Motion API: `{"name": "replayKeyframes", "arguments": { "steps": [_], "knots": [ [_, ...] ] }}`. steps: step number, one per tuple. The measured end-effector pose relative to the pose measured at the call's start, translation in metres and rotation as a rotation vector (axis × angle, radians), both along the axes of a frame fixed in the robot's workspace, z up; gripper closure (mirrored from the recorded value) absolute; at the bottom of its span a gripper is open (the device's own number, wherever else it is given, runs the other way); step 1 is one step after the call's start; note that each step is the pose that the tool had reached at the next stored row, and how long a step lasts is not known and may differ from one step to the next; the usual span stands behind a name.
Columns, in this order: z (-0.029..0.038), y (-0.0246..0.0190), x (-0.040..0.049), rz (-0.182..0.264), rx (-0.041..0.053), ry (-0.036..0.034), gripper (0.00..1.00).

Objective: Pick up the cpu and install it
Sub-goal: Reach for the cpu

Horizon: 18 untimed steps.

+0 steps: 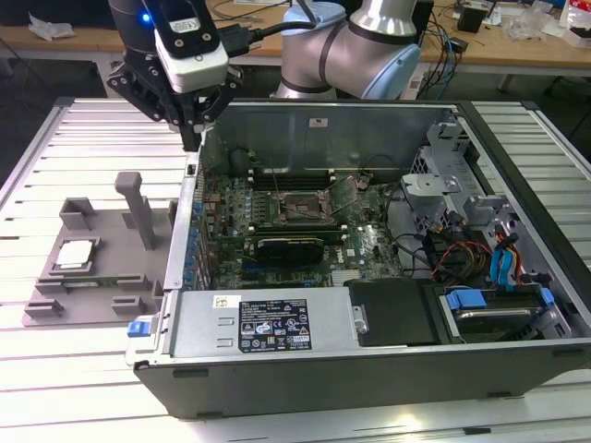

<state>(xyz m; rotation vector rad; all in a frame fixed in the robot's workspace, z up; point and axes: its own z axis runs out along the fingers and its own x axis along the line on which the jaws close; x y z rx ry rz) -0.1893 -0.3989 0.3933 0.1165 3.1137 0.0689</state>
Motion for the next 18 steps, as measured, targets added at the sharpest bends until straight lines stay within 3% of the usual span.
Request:
{"name": "replayKeyframes", "arguments": {
  "steps": [18],
  "knots": [
    [-0.0001, 0.0000, -0.0289, 0.000, 0.0000, -0.0001, 0.89]
  ]
}}
